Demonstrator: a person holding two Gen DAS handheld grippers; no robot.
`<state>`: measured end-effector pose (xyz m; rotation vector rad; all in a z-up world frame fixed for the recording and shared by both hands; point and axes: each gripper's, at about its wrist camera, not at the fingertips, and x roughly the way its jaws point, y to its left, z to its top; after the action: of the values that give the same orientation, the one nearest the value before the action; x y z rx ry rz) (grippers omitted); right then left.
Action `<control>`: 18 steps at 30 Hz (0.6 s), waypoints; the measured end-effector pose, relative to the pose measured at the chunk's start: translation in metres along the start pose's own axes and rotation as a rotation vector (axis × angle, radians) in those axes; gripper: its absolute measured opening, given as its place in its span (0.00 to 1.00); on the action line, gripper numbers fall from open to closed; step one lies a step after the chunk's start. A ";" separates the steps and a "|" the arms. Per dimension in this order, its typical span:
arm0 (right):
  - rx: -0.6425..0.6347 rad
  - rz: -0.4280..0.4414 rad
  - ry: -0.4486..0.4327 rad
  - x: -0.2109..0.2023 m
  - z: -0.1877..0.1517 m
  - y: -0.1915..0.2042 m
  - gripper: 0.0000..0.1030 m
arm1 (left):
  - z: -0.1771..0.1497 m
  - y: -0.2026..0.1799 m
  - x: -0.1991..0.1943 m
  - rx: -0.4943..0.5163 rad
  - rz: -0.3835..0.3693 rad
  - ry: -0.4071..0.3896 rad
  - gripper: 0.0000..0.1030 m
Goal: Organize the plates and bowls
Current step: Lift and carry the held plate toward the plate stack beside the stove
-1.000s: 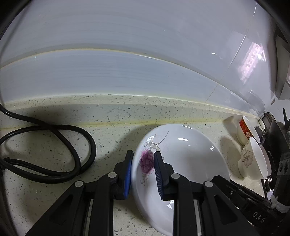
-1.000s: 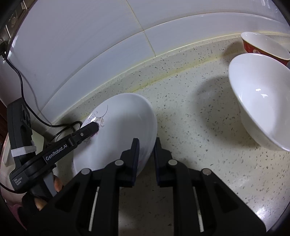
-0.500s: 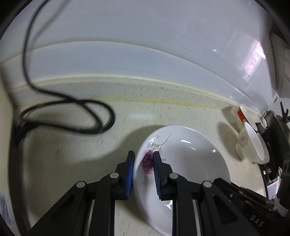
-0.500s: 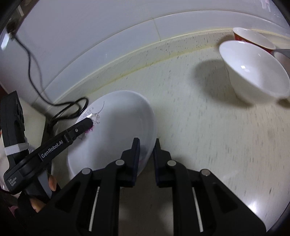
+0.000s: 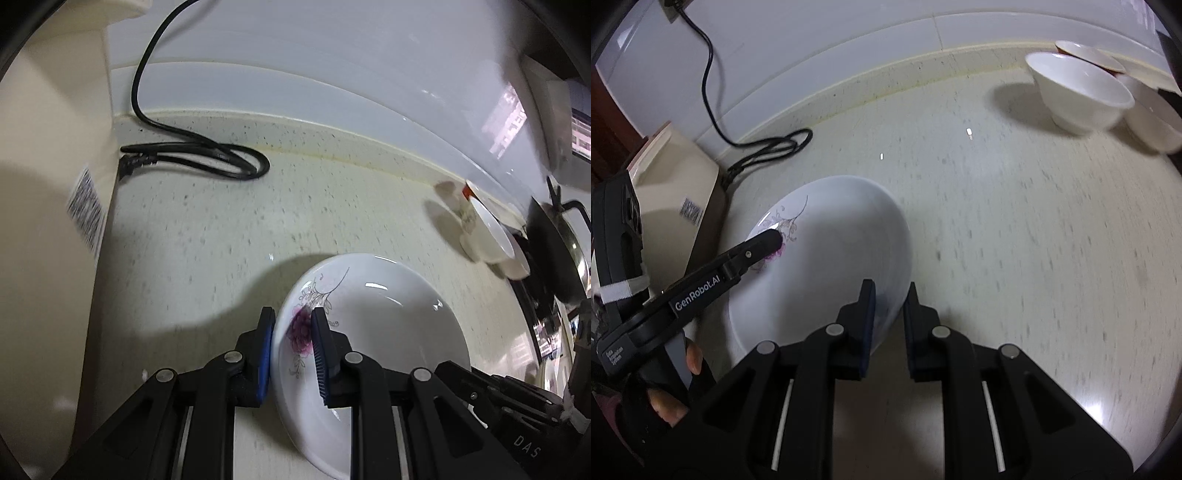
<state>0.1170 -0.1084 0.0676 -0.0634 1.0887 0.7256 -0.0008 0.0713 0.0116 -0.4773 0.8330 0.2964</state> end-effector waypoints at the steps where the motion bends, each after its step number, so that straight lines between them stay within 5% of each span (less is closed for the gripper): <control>1: 0.002 -0.001 0.001 -0.003 -0.004 0.000 0.17 | -0.001 0.000 -0.003 0.010 -0.001 0.003 0.20; 18: 0.071 -0.033 -0.034 -0.056 -0.060 -0.007 0.17 | -0.041 -0.026 -0.034 0.108 -0.047 0.026 0.20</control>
<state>0.0596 -0.1660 0.0826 -0.0086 1.0780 0.6553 -0.0373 0.0252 0.0210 -0.3999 0.8574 0.2009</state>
